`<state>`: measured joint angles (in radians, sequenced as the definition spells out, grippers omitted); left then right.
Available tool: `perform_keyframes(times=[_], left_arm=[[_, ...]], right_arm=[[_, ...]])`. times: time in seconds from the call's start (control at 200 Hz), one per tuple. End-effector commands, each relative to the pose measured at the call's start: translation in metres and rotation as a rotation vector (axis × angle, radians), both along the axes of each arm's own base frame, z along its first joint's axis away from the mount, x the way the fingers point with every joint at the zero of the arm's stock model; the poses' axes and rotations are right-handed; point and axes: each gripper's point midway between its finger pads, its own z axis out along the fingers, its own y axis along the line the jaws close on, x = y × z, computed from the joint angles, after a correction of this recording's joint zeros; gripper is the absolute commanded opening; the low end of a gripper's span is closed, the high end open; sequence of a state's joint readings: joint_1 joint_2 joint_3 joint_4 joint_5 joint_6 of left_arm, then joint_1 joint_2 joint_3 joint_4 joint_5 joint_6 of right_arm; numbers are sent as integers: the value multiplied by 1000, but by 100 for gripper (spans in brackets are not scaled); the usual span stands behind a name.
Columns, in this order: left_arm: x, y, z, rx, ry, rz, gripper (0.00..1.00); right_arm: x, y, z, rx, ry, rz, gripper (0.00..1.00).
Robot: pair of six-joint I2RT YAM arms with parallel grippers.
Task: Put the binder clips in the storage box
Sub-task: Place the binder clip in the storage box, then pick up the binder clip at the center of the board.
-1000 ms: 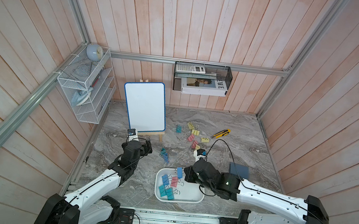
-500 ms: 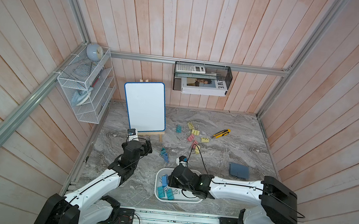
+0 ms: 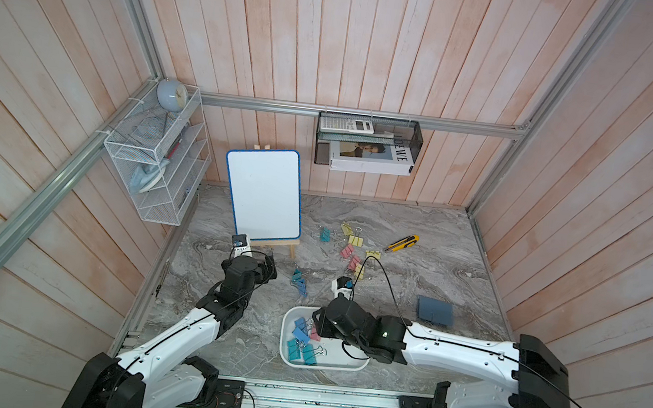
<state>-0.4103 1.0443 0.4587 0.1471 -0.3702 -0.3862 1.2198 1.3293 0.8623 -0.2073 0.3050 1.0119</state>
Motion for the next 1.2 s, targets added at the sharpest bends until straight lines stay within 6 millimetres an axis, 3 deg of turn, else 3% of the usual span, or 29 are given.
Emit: perform_keyframes(times=[0.0,0.105,0.195,0.375,0.655,0.965,1.195], left_arm=[[1,-1,0,-10,-6,-6,100],[1,-1,0,-11,-7,-5,100],[1,0,-1,-8,-6,-3,100],[2,-1,-2,-5,-1,-4,100],[2,-1,0,-11,-6,-7,100],[1,0,3,-10,-12,-3,100],[0,1,4,-9,-17,0,100]], right_arm=[[35,-35,21,-156,-147,-51,39],[71,-55,25,-219,-122,-79,39],[101,-57,20,-251,-88,-78,39],[159,-39,-9,-295,-24,-62,37],[241,11,-36,-266,-27,-20,36],[291,43,-57,-303,-25,-21,37],[316,44,-70,-393,-58,-47,39]])
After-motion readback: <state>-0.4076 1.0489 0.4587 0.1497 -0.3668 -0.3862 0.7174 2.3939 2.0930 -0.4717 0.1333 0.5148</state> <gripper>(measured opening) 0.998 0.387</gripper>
